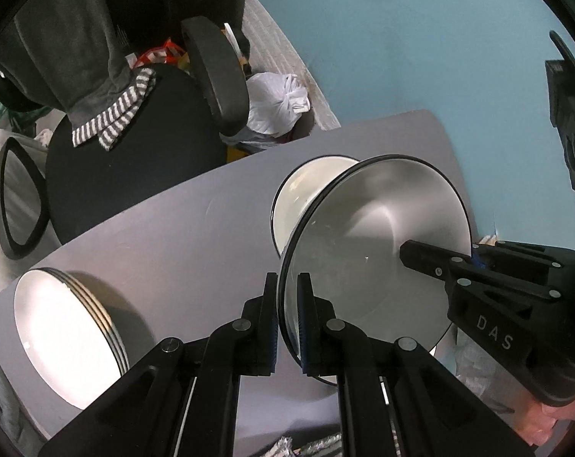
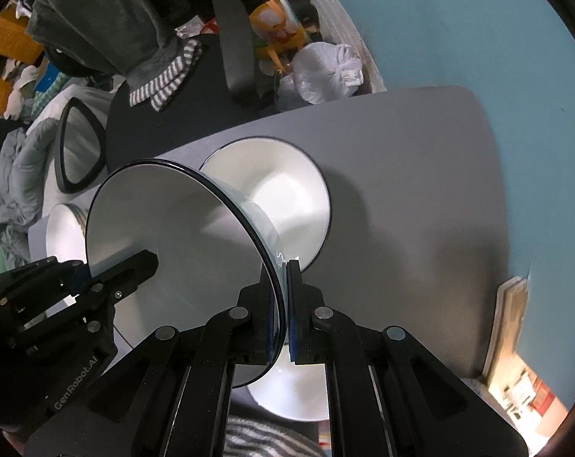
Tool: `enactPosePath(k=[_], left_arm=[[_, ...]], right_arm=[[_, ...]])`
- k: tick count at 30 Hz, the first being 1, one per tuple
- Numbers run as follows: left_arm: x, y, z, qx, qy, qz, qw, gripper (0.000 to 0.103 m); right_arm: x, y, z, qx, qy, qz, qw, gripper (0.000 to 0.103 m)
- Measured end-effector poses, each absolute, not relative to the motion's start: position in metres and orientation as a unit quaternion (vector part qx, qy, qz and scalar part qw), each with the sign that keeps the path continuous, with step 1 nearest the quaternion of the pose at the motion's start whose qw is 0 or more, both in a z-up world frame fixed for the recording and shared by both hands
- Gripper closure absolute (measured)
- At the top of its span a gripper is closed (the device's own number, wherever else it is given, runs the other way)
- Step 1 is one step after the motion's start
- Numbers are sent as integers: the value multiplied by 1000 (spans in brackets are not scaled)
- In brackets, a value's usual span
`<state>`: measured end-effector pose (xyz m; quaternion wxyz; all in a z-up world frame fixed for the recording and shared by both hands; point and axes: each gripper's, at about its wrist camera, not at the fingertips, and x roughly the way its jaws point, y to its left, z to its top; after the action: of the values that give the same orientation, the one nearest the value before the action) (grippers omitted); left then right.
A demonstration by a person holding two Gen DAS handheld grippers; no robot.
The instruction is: Organize plates and bowls
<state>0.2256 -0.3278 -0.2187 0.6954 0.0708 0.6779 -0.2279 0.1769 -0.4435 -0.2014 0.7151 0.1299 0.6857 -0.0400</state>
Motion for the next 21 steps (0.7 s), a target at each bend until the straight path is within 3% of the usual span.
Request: enactPosePath(k=[21], left_arm=[[246, -353, -251, 101, 693, -215, 681, 95]], right_arm=[[200, -473, -229, 152, 706, -31, 691, 97]])
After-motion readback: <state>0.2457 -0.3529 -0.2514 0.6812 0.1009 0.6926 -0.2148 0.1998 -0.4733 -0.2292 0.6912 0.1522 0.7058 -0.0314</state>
